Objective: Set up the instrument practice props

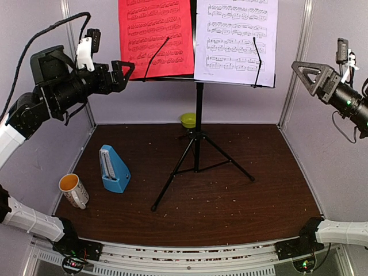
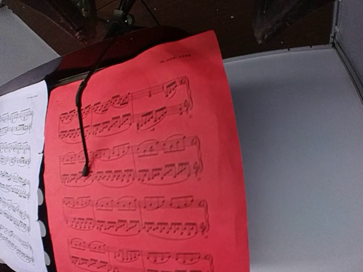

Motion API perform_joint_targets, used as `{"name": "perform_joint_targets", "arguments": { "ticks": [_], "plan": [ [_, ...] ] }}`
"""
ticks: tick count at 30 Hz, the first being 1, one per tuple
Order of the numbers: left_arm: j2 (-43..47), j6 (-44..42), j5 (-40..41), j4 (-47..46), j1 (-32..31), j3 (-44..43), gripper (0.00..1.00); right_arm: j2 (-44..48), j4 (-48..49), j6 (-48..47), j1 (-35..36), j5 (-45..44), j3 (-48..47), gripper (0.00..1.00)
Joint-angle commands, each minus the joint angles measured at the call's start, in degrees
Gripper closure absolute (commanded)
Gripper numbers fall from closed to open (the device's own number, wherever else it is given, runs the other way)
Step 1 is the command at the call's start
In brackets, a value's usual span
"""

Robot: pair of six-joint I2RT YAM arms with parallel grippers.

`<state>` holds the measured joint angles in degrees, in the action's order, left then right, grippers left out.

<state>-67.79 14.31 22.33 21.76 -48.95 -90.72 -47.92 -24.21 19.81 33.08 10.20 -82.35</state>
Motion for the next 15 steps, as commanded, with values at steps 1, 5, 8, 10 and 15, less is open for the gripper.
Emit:
{"name": "perform_joint_targets", "arguments": {
  "ticks": [1,5,8,10,15],
  "plan": [
    [2.1,10.5,2.0,9.1,2.0,2.8,0.02,3.0,-4.2,3.5,-1.5,-0.8,4.5,0.02],
    [4.3,18.1,3.9,15.6,3.9,7.0,0.02,6.0,-6.4,4.9,-1.9,-1.2,10.0,0.0],
    [6.3,21.8,3.2,20.4,6.4,10.8,0.02,9.2,-6.9,5.6,-1.9,-1.1,15.1,0.0],
    [7.1,23.2,2.8,24.5,7.9,12.4,0.02,11.6,-6.6,6.7,-1.9,-1.4,18.3,0.0],
    [7.8,25.1,1.1,32.7,11.7,17.4,0.02,15.0,-6.1,8.3,-1.9,0.1,24.1,0.0]
  ]
}}
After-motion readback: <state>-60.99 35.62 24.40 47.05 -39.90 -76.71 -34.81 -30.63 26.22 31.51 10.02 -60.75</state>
